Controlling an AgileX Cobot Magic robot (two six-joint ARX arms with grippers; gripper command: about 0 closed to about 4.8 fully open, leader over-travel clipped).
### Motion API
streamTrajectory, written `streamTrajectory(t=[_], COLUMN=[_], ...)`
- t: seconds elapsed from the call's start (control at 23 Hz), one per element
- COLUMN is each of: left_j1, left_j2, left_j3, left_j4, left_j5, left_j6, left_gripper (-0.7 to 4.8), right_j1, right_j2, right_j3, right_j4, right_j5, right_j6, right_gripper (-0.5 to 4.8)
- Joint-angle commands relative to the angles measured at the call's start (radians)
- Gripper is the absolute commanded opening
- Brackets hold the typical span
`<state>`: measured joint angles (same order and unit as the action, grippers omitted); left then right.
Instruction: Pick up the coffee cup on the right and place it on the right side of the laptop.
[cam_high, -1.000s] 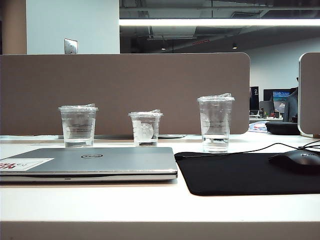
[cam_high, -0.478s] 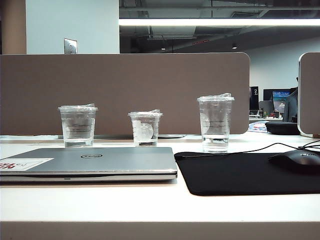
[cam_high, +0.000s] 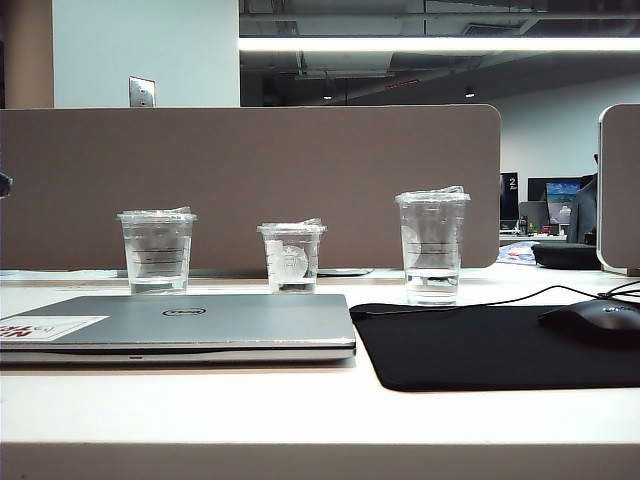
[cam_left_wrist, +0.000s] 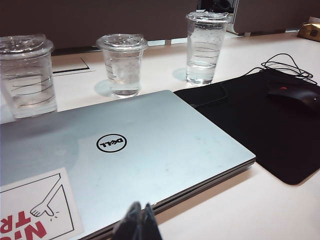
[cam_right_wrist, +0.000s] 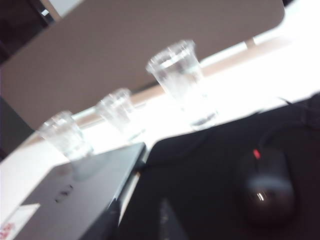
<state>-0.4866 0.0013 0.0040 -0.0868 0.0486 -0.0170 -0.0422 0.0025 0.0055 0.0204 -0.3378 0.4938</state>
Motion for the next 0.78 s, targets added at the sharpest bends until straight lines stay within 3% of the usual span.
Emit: streamTrajectory(t=[0.04, 0.09, 0.17, 0.26, 0.3, 0.61, 0.78], left_j1=[0.001, 0.001, 0.001, 0.001, 0.001, 0.001, 0.001], left_j2=[0.0, 0.0, 0.0, 0.0, 0.0, 0.0, 0.0], left_j3=[0.003, 0.003, 0.003, 0.003, 0.003, 0.003, 0.003], left_j4=[0.012, 0.013, 0.013, 0.013, 0.013, 0.013, 0.013], left_j5=[-0.003, -0.003, -0.003, -0.003, -0.003, -0.003, -0.003], left_j6=[0.002, 0.002, 0.002, 0.002, 0.002, 0.002, 0.002], left_gripper=[-0.05, -0.05, -0.05, -0.05, -0.05, -0.05, -0.05], right_j1=[0.0, 0.0, -0.001, -0.001, 0.0, 0.039, 0.066], right_j2=[0.002, 0.006, 0.08, 0.169, 0.299, 1.035, 1.35], right_j3=[0.028, 0.039, 0.087, 0.119, 0.157, 0.35, 0.496], right_j4=[0.063, 0.063, 0.152, 0.207, 0.248, 0.638, 0.723], right_j5=[0.021, 0.042, 0.121, 0.114, 0.062, 0.016, -0.043], right_j6=[-0.005, -0.018, -0.127, -0.179, -0.239, -0.434, -0.454], right_gripper=[1.22, 1.3, 2.63, 3.48, 4.76, 4.79, 4.79])
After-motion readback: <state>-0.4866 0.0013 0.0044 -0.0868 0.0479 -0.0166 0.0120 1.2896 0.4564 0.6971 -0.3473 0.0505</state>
